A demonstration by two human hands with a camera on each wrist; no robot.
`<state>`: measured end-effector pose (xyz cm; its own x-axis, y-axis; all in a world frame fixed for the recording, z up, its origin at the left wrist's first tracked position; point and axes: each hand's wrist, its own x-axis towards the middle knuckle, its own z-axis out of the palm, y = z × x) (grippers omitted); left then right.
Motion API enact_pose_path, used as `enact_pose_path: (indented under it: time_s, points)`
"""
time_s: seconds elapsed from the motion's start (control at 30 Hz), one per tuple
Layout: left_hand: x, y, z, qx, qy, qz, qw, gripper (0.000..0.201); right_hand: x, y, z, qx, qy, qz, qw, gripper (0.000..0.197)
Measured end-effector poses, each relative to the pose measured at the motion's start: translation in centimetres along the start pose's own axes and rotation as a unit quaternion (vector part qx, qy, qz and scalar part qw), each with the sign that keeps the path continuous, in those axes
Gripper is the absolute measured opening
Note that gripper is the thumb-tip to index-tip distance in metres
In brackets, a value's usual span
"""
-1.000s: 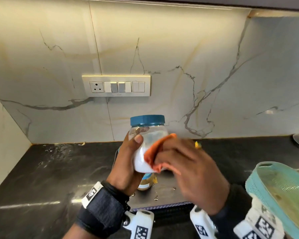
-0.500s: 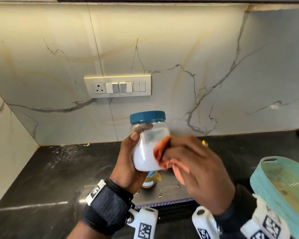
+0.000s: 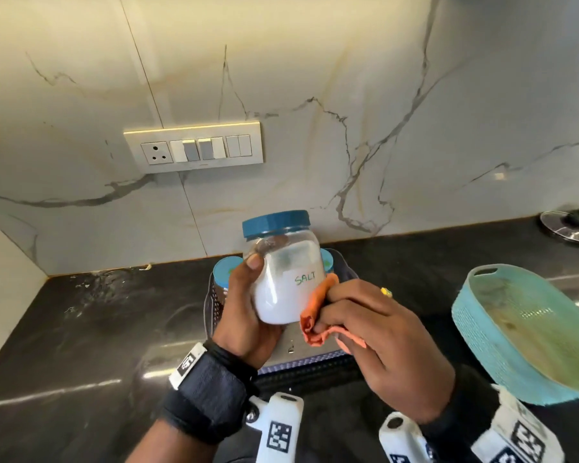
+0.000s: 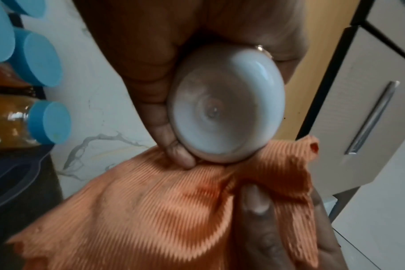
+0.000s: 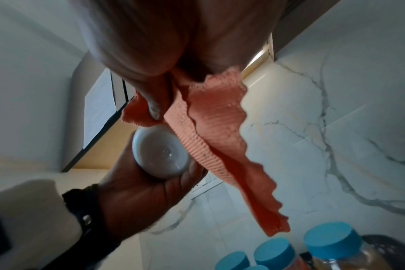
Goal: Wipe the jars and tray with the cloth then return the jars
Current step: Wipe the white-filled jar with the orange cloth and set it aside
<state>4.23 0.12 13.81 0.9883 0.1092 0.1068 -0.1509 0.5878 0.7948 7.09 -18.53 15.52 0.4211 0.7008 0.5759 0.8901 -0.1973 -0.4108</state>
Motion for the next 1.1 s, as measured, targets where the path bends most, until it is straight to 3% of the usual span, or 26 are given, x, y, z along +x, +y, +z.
enact_pose_path:
  time_s: [0.17, 0.3, 0.43, 0.6, 0.67, 0.8, 0.97, 1.1]
  points:
    - [1.1, -1.9, 1.5, 0.043, -0.027, -0.046, 0.998, 0.072, -1.9, 1.6, -2.2, -0.005, 0.006, 0.033, 0.999, 0.018]
    - [2.2, -3.2, 2.7, 0.175, 0.006, -0.040, 0.984, 0.106, -4.4, 3.7, -3.6, -0.021, -0.019, 0.045, 0.999, 0.017]
    - [3.0, -4.3, 4.1, 0.225, -0.011, -0.072, 0.972, 0.075, -6.4, 5.9, -4.9, -0.027, -0.045, 0.050, 0.997, 0.019]
    - [5.7, -5.4, 6.7, 0.331, -0.015, -0.075, 0.940, 0.072, -7.8, 8.5, -5.9, -0.024, -0.047, 0.051, 0.997, 0.020]
    - [7.3, -5.1, 7.8, 0.434, -0.021, -0.070, 0.898, 0.066, -8.1, 9.9, -6.5, -0.009, -0.032, 0.065, 0.997, 0.019]
    - [12.3, -4.7, 9.8, 0.623, -0.038, -0.062, 0.779, 0.045, -8.8, 12.9, -7.8, 0.019, -0.009, 0.099, 0.995, 0.022]
    - [20.0, -6.1, 9.2, 0.729, -0.067, -0.079, 0.677, 0.061, -10.0, 15.4, -9.0, 0.025, 0.028, 0.148, 0.988, 0.019]
    - [26.0, -8.7, 8.4, 0.791, -0.102, -0.056, 0.601, 0.070, -10.9, 17.2, -9.4, 0.030, 0.061, 0.194, 0.979, 0.017]
